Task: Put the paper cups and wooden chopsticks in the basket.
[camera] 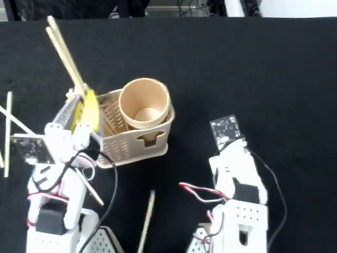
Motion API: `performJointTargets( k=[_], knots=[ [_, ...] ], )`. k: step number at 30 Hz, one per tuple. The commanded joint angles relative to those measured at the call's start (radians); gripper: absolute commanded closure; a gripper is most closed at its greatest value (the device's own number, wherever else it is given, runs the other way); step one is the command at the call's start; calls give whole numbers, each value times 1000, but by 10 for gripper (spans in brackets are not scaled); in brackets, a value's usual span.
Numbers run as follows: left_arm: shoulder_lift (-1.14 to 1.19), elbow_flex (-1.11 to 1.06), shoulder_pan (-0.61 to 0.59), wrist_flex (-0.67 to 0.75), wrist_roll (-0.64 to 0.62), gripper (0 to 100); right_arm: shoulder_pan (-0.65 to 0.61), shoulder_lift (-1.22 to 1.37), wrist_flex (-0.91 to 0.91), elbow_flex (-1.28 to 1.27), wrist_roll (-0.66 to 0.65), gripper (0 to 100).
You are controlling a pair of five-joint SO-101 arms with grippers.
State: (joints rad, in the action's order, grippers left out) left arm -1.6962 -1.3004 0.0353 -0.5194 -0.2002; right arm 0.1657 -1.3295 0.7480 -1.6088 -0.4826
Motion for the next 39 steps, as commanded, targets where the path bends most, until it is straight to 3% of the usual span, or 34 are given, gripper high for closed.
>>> performJointTargets(
  k=[1,9,15,19,27,37,39],
  knots=[
    [-5,70,-38,-167,-74,785,11,-13,-12,4,-8,984],
    [5,236,-344,-361,-75,780,11,-13,-9,5,-8,984],
    [9,236,-599,-486,78,780,12,-15,114,84,0,985],
    [121,225,-799,-491,173,779,9,-15,149,105,0,986],
    [813,354,-869,-288,281,779,5,-15,14,15,-8,984],
    [1734,1015,-868,-295,219,779,5,-15,12,13,-9,984],
    [1875,1162,-871,-350,238,779,5,-15,12,13,-9,984]
  ],
)
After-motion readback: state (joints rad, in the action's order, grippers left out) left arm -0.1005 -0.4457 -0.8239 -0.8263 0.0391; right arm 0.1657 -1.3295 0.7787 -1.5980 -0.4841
